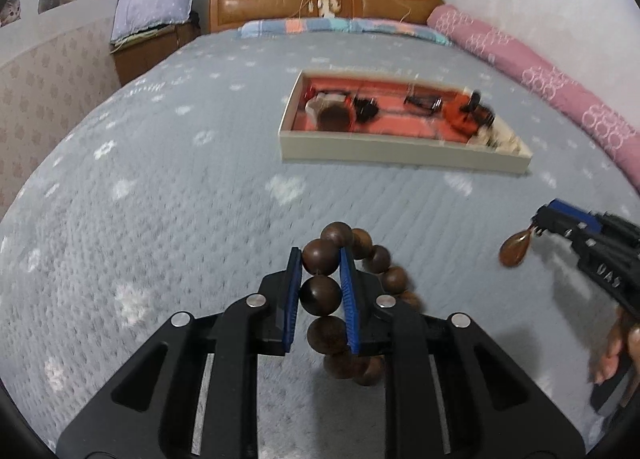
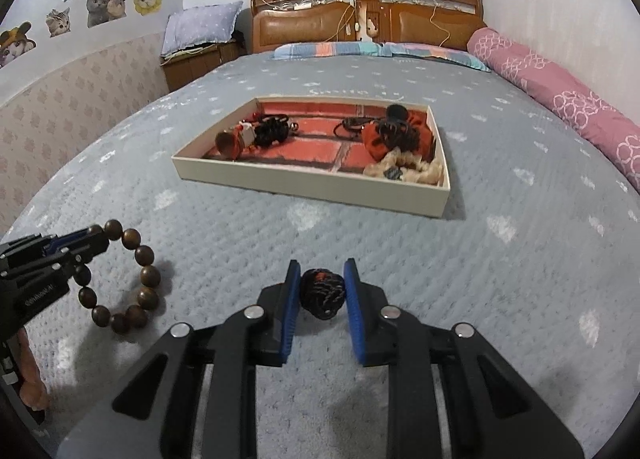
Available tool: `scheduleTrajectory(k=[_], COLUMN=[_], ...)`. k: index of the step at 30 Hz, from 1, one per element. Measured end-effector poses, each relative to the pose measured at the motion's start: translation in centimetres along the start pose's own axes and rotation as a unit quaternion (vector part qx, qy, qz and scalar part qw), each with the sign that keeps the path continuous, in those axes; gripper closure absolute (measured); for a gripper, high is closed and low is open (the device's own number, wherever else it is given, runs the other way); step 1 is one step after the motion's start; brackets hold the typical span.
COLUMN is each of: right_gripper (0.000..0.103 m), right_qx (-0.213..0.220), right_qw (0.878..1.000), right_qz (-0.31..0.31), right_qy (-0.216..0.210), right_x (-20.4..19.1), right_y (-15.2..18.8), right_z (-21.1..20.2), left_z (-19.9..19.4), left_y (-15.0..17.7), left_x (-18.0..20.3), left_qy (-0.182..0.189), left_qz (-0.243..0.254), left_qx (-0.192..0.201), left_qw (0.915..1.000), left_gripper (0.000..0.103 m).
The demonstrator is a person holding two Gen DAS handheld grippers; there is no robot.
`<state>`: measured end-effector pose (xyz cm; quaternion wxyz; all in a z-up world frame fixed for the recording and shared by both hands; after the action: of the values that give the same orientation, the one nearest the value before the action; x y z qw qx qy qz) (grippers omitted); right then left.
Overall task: Organize jewelry
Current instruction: 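Carry the bead bracelet and hair tie into the tray and release both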
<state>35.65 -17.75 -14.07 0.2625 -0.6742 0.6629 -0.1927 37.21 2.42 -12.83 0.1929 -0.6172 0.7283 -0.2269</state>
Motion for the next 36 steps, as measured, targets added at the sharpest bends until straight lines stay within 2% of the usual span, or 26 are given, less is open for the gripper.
scheduleTrajectory(k=[5,13,24,30,36], right_gripper=[0.08,0.08,0.08,0.08,0.08], right_qx=[0.008,0.022,0.041,0.044,0.034], right_qw=[1.0,1.0,0.999,0.998,0.998], right_qz=[0.004,0.001,0.012,0.019,0.032], right_qy=[-0.003,0.004,0.02,0.026,0.03], right_x=[0.2,0.5,1.9,3.0,4.2], right_y=[-1.1,-3.3,-8.4,-11.7,-13.8], right_z=[-0.6,-1.4,-1.6,-0.4,2.4], left_z=[-1.7,-1.9,-3.0,-1.4,3.0], left_y=[-1.9,-5.7,-11.9,-15.2,-17.3], left_x=[0.9,2.2,4.2,5.1,5.4], left_qy=[0.021,0.011,0.017,0.012,0.011], left_qz=[0.003,0.023,0.041,0.049,0.056], left_qx=[0.023,0.039,0.069,0.071,0.051], left_qw=[0.9995,0.9989,0.9966,0.9962,0.9971], left_gripper=[0.085,0.085,0.085,0.085,0.085])
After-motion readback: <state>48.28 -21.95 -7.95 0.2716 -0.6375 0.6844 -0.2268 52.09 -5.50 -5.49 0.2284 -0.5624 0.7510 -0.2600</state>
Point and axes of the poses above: each gripper's, at about its wrist camera, not at the fingertips, and z roughly the way its jaws point, x to its right, y to its underside, the point moved 4 cm from there along z, roughly the way its jaws point, and after that the axes turned 12 degrees about -x, right-handed, at the moved point
